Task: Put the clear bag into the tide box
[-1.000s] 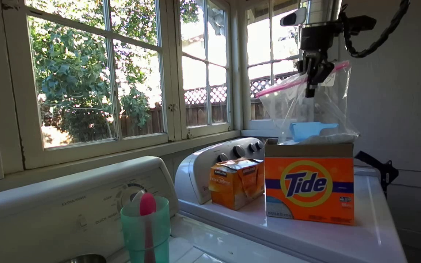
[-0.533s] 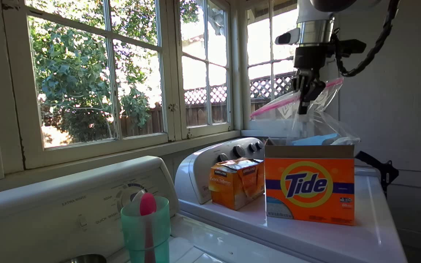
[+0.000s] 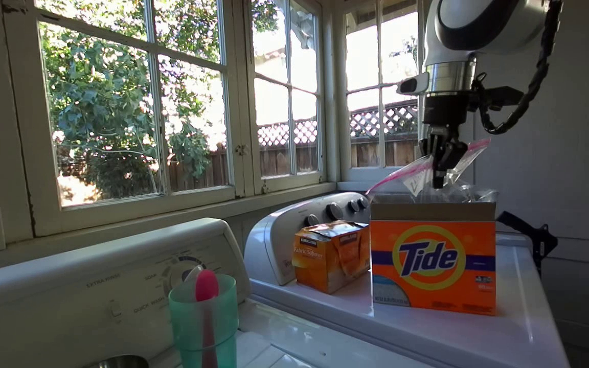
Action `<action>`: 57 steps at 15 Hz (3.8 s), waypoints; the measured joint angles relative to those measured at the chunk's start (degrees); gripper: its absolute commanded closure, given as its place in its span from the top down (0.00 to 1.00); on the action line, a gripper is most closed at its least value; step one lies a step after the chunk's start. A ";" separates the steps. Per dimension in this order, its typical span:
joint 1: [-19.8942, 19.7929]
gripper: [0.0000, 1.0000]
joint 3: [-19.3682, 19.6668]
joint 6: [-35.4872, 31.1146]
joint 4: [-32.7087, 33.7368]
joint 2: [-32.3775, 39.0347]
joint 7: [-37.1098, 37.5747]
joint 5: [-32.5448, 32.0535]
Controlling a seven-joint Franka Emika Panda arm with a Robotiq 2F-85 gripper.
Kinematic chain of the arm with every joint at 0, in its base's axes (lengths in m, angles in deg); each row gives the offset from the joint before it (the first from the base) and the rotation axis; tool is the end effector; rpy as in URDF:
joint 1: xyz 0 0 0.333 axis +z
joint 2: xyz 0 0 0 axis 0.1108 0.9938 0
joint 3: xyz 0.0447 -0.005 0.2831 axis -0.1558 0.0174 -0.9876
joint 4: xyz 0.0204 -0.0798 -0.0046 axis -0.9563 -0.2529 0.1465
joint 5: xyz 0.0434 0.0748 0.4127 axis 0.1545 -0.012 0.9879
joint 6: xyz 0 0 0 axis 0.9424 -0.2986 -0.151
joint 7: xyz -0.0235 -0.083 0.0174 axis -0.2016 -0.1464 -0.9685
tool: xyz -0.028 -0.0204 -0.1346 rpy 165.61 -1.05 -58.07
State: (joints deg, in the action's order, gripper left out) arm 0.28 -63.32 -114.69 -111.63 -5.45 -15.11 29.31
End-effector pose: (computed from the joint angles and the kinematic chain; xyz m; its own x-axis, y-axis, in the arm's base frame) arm 0.6058 -0.1295 0.3922 0.5974 0.8015 0.0280 0.7877 -0.5930 0.1671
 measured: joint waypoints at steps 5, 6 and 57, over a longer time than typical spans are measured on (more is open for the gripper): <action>0.06 0.00 -0.49 0.96 0.48 0.55 0.01 0.14; 0.13 0.00 -0.70 1.68 0.51 0.74 0.12 0.14; -1.40 0.01 -1.25 16.66 8.53 6.15 10.97 0.71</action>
State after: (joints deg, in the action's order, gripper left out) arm -1.12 -64.57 -98.03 -103.10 0.70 -4.14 30.02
